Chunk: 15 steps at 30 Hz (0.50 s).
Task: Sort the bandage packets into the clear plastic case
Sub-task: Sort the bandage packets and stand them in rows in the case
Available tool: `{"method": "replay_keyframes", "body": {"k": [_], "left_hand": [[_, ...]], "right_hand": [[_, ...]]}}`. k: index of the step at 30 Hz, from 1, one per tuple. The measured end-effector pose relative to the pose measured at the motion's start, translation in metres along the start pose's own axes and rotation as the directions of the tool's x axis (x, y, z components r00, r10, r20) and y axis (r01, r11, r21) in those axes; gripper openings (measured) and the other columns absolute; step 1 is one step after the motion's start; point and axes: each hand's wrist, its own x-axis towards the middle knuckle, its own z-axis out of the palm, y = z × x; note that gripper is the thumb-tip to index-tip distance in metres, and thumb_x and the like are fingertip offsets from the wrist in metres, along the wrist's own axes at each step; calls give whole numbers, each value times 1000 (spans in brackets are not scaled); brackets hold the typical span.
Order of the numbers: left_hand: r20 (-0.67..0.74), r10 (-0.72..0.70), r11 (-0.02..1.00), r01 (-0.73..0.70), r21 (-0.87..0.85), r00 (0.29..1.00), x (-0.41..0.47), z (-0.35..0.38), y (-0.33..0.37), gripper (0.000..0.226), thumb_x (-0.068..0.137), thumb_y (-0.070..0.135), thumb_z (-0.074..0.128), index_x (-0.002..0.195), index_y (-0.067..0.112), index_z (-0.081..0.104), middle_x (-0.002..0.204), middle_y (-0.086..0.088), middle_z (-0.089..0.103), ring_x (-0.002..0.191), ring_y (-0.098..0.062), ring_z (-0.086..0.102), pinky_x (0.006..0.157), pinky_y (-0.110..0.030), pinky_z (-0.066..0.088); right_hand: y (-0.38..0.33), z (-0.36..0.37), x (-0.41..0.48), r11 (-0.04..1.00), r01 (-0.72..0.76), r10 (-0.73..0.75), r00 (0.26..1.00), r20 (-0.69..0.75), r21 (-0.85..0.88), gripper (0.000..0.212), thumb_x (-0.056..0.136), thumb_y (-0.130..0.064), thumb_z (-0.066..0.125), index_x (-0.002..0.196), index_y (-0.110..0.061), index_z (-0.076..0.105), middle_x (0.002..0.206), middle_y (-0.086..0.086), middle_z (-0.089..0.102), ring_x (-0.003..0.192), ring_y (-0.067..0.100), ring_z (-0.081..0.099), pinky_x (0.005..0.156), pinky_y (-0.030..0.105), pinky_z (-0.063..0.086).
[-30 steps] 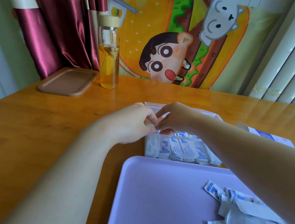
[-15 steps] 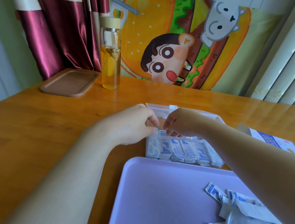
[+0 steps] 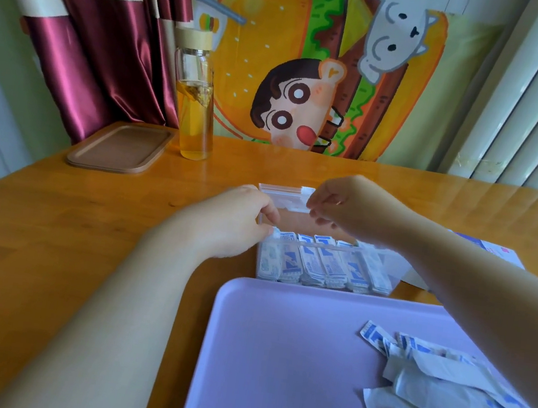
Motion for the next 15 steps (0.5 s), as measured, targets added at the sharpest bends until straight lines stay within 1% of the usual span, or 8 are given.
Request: {"method": "replay_keyframes", "body": {"k": [2,4,6,8,9,11,13,15], "left_hand": [[-17,-7,999,8,51,1000,-3,-1,6,19,97,29,47,112,28,59,120,5,47,98,-12,42,79,-25,34],[-30,-5,993,9,116,1000,-10,-2,14,24,97,29,46,118,28,57,122,3,49,110,-18,42,83,-28,34],[-56,24,988,-15,152,998,-21,-3,26,29,96,31,48,125,28,53,128,3,48,122,-20,39,90,-31,35],[-70,114,986,-104,133,991,-37,0,48,31,95,33,49,126,30,51,131,5,47,124,-17,39,93,-30,35],[-63,167,980,-159,117,984,-46,2,58,30,95,33,50,125,31,51,130,7,48,123,-16,40,93,-29,35],[-1,255,963,-254,94,967,-62,12,79,29,94,35,50,123,31,51,128,10,48,120,-13,44,95,-28,38],[91,317,944,-324,66,944,-76,29,96,31,93,37,50,124,33,50,127,13,48,118,-11,46,98,-34,40],[163,383,921,-389,8,909,-87,48,111,36,92,39,52,128,34,46,131,14,45,122,-9,42,101,-33,37]], "right_hand": [[2,-10,-24,997,79,-81,993,-84,-18,14,91,-15,55,90,-22,66,82,-11,66,74,-1,62,69,16,51],[6,-16,-51,990,129,-135,985,-103,-62,12,90,-19,57,90,-23,67,82,-14,65,74,-5,59,66,9,46],[13,-20,-78,982,144,-149,988,-38,-122,10,89,-20,59,92,-24,68,86,-12,67,75,-3,59,65,6,43],[26,-27,-111,977,100,-83,992,94,-189,11,87,-29,63,98,-28,65,95,-12,67,84,5,62,75,13,48],[32,-30,-124,969,71,-29,984,178,-237,20,85,-37,63,105,-31,63,103,-13,66,93,6,62,84,19,48],[45,-34,-151,932,23,90,952,293,-361,49,79,-55,62,123,-38,50,125,-17,55,114,5,53,98,26,42],[58,-38,-179,899,-14,173,931,323,-439,79,70,-68,61,138,-44,30,142,-18,36,130,6,37,107,31,34],[72,-41,-209,886,-55,238,906,350,-460,104,62,-73,64,145,-45,7,151,-20,15,139,6,20,112,33,26]]}}
